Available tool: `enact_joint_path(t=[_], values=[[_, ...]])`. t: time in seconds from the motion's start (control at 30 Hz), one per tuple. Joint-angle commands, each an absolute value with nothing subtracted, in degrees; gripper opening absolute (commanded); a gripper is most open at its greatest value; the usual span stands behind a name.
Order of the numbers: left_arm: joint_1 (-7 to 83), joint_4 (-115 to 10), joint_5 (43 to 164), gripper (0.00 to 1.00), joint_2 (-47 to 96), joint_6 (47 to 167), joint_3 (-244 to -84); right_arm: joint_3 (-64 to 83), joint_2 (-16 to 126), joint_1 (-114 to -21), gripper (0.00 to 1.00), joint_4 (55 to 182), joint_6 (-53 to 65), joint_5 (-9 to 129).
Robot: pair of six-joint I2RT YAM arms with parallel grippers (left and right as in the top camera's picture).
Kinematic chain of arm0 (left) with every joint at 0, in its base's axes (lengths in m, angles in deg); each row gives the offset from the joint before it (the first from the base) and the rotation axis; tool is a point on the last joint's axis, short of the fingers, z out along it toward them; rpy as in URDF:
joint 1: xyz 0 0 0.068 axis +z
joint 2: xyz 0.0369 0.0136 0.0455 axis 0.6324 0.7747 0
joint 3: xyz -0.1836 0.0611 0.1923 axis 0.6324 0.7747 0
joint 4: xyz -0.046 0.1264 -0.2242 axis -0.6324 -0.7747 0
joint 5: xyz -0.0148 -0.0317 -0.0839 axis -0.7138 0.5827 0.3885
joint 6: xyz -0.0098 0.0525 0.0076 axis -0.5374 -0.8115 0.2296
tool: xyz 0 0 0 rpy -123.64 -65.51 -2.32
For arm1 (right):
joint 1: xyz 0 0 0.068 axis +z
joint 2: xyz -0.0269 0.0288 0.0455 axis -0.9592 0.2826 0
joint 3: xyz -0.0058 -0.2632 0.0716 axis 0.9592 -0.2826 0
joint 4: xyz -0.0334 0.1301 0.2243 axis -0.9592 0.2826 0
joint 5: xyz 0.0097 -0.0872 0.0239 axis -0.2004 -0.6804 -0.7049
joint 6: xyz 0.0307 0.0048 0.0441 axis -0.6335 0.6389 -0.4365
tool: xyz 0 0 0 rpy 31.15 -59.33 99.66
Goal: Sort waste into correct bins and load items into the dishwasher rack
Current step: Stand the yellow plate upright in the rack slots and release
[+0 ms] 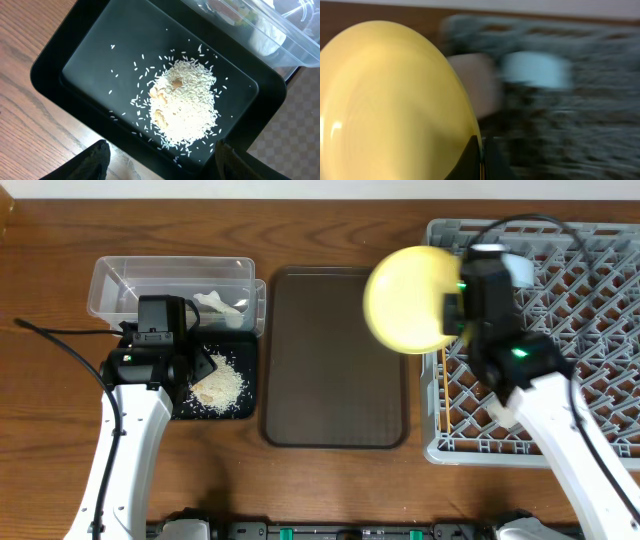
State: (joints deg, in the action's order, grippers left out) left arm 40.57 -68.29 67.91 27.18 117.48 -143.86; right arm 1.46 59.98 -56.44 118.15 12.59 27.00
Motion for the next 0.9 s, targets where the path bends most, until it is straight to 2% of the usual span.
enact_joint_path(t=[0.0, 0.17, 0.3, 0.53, 0.83, 0.87], values=[[40.81, -68.4, 67.63, 0.7, 26.98, 118.01, -144.16, 1.68, 57.1, -59.24, 0.01, 119.79, 20.48, 13.43], [40.81, -68.27, 67.63, 0.7, 26.98, 118.01, -144.16, 1.66, 56.94, -62.25, 0.01, 122.76, 27.3, 3.66], [40.81, -68.18, 67.63, 0.7, 26.98, 118.01, -144.16, 1.64, 57.97, -62.84, 0.01, 125.17, 28.15, -4.21], [40.81, -68.2, 67.63, 0.7, 26.98, 118.01, -144.16, 1.59, 61.45, -61.81, 0.01, 127.9, 27.14, -2.63], [40.81, -68.2, 67.63, 0.7, 26.98, 118.01, -144.16, 1.55, 64.44, -59.52, 0.01, 128.18, 22.45, 9.74], [40.81, -68.2, 67.63, 0.7, 26.98, 118.01, -144.16, 1.55, 64.44, -59.52, 0.04, 128.45, 21.42, 11.9]])
